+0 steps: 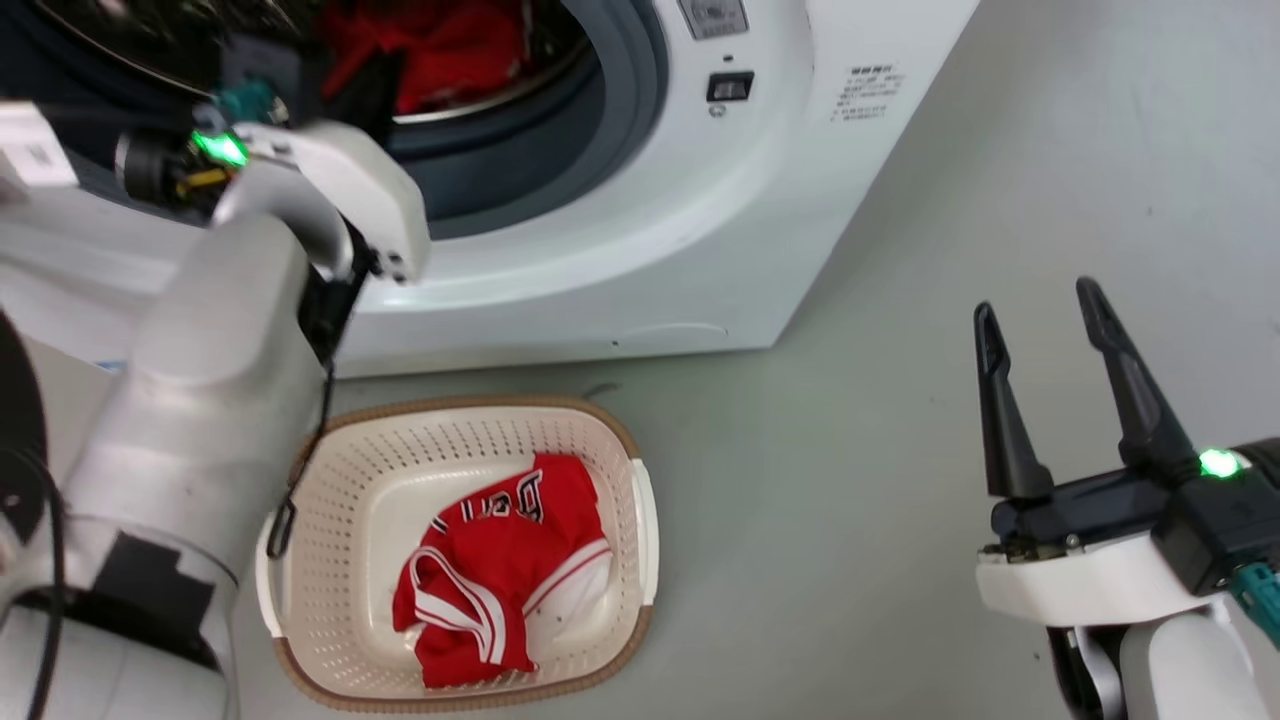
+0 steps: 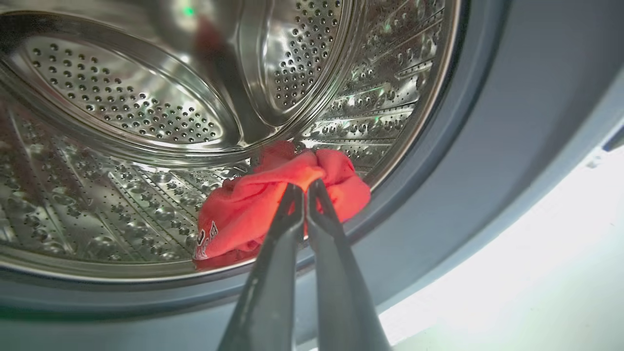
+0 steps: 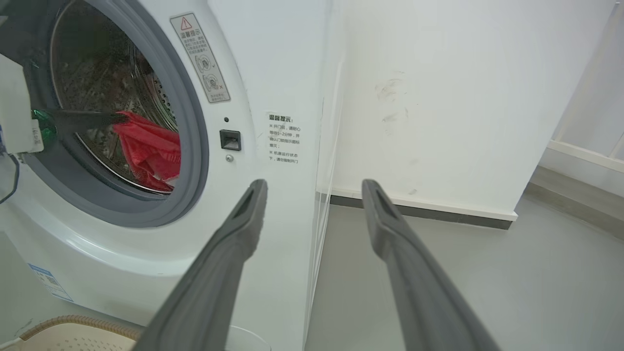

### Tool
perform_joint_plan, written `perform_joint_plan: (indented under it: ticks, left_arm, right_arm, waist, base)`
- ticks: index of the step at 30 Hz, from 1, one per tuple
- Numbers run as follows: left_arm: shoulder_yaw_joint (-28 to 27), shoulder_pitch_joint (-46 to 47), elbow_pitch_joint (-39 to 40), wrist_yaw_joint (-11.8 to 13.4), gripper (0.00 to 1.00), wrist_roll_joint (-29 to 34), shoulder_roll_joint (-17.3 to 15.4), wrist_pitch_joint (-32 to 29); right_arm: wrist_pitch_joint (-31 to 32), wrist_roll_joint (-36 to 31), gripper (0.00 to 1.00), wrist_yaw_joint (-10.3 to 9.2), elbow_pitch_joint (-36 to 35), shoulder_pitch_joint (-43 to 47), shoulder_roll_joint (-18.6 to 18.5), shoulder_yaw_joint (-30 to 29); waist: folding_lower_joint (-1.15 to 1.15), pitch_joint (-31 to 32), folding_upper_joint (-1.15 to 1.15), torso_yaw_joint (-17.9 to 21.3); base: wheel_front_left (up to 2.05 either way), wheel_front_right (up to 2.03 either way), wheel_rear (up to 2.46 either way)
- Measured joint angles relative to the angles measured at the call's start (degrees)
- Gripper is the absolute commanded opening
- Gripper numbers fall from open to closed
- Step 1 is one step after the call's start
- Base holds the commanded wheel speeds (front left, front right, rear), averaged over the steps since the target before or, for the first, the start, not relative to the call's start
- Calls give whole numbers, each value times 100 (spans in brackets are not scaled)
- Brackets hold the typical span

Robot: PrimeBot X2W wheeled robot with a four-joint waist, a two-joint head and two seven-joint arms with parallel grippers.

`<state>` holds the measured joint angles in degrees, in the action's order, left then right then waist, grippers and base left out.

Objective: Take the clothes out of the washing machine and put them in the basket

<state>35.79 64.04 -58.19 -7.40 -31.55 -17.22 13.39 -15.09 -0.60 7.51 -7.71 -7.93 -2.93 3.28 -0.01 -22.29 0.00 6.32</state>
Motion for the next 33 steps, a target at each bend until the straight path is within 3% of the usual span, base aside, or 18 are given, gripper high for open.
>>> perform_joint_plan:
  ticks: [11, 33]
  left_arm:
    - [-69, -948, 1191, 347, 0, 23, -131, 146]
    - [-246, -2553, 5386, 1659, 0, 197, -1290, -489]
  right_arm:
    - [0, -86, 100, 0, 109, 452, 0, 21]
    - [0, -79, 100, 0, 238, 1001, 0, -8]
  waist:
    - [0, 806, 0, -192]
    - [1, 1819, 0, -441]
  base:
    - [0, 0, 0]
    - [0, 0, 0]
